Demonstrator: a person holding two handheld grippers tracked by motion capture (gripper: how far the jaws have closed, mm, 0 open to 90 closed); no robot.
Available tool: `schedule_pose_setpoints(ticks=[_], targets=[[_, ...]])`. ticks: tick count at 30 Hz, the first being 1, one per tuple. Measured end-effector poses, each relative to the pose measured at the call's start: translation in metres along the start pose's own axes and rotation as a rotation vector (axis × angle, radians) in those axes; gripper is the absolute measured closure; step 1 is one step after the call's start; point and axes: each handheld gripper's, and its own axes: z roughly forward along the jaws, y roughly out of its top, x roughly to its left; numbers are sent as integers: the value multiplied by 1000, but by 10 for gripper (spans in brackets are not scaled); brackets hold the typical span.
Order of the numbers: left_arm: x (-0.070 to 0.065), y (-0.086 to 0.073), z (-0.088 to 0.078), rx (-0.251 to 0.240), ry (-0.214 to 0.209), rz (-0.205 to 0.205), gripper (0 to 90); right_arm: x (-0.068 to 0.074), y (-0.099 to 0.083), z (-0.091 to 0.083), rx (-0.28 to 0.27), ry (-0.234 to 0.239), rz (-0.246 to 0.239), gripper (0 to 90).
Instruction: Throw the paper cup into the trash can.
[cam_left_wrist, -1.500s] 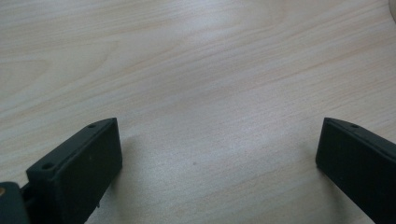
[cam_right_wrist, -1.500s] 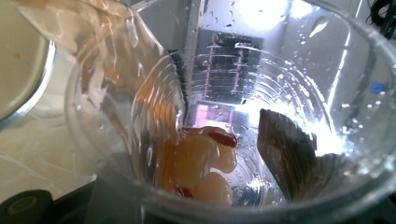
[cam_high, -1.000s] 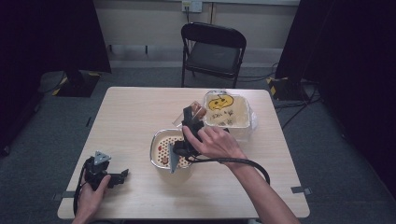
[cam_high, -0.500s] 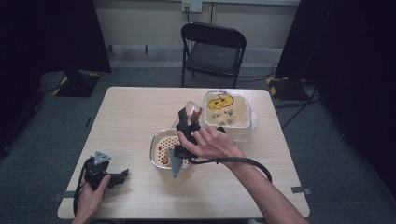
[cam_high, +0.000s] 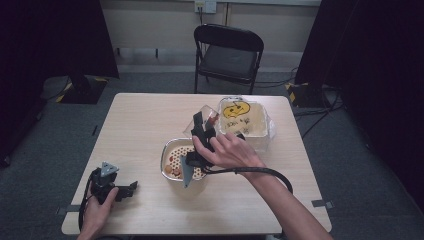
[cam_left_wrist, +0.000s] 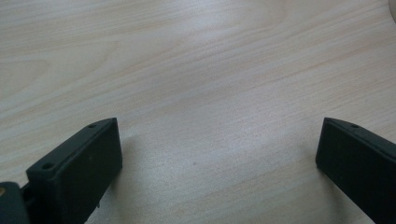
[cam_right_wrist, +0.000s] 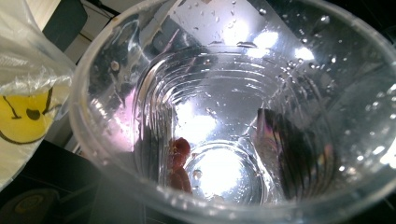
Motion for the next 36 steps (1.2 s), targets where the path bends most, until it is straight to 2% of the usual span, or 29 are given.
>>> schedule_pose_setpoints(ticks=[3,4,6,7,8,9,10,11,12,13,14,19,24,26,27,28,31,32,33,36], targets=[[0,0,0,0,0,0,0,-2,-1,-1,0,-2,21,490],[0,0,0,-2,0,-2,0,-3,-1,-1,2,4,54,491],[0,0,0,0,0,0,0,-4,-2,-2,14,-28,64,493],[0,0,0,-2,-1,-5,0,-6,-3,-2,13,-33,98,493],[0,0,0,-2,-1,-5,0,-6,-3,-2,13,-33,98,493],[0,0,0,0,-1,-2,0,-6,-5,-3,28,-26,199,496],[0,0,0,0,-1,-2,0,-7,-6,-3,25,-16,241,496],[0,0,0,0,-1,-2,0,-7,-6,-3,25,-16,241,496],[0,0,0,-4,-2,-7,0,-10,-9,-2,17,31,382,498],[0,0,0,0,-1,-2,0,-11,-11,-1,11,44,428,499],[0,0,0,-2,-1,-5,0,-11,-12,-1,17,62,502,500],[0,0,0,0,-1,-3,0,-12,-18,-1,16,119,724,502],[0,0,0,-1,-1,-3,0,-5,-24,1,1,209,943,502],[0,0,0,-2,-1,-5,0,-3,-27,2,-3,237,1018,501],[0,0,0,-2,-1,-5,0,-3,-27,2,-3,237,1018,501],[0,0,0,-3,-1,-5,0,-3,-31,3,-5,278,1128,502],[0,0,0,0,-1,-2,0,-4,-38,5,-34,344,1299,503],[0,0,0,0,-1,-2,0,-4,-38,5,-34,344,1299,503],[0,0,0,0,-1,-2,0,-4,-45,8,-79,402,1421,505],[0,0,0,-2,-1,-5,0,-5,-55,11,-114,449,1579,504]])
